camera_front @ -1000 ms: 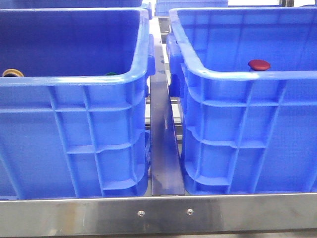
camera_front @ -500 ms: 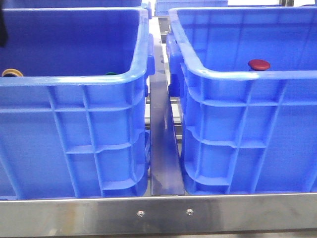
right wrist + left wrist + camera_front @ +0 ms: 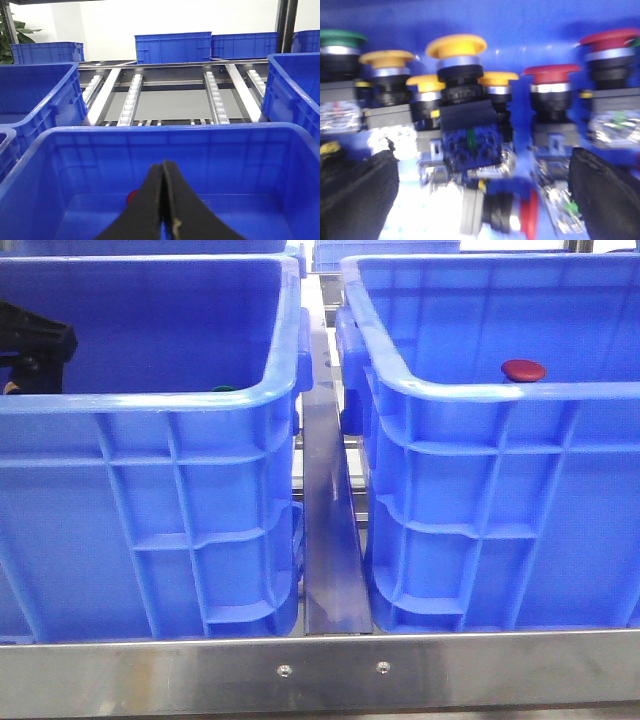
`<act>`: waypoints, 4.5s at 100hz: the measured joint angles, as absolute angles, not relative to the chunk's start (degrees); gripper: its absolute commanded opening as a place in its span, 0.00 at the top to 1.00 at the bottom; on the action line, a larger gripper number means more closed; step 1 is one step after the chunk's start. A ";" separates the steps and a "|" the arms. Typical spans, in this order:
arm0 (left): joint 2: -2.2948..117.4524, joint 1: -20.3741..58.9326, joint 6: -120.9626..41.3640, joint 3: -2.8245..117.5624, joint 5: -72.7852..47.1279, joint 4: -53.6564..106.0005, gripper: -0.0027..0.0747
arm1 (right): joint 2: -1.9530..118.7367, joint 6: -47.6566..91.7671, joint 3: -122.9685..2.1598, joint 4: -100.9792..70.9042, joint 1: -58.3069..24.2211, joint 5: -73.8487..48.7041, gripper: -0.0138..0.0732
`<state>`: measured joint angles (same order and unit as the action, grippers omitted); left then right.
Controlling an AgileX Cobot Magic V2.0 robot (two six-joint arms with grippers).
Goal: Pick red and yellow buttons and place in box
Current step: 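Lower the left gripper onto a yellow-capped button and close it, then lift the yellow button with the left gripper toward the right gripper, then grasp the yellow cap with the right gripper, open the left gripper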
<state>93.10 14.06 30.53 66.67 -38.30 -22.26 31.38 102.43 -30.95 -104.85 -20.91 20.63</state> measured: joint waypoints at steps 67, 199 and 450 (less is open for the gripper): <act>98.48 12.04 30.63 68.11 -33.28 -22.70 0.47 | 31.38 102.52 -30.95 -104.85 -20.91 20.63 0.95; 67.58 42.78 27.60 66.42 -41.35 -23.18 0.99 | 31.38 102.52 -30.95 -104.85 -20.91 20.53 0.95; 66.30 64.12 27.48 66.42 -42.31 -23.62 0.99 | 65.49 69.08 -42.95 -102.79 -20.91 -46.41 0.22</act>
<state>66.30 64.12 27.48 66.42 -42.31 -23.62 65.49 69.08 -42.95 -102.79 -20.91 -46.41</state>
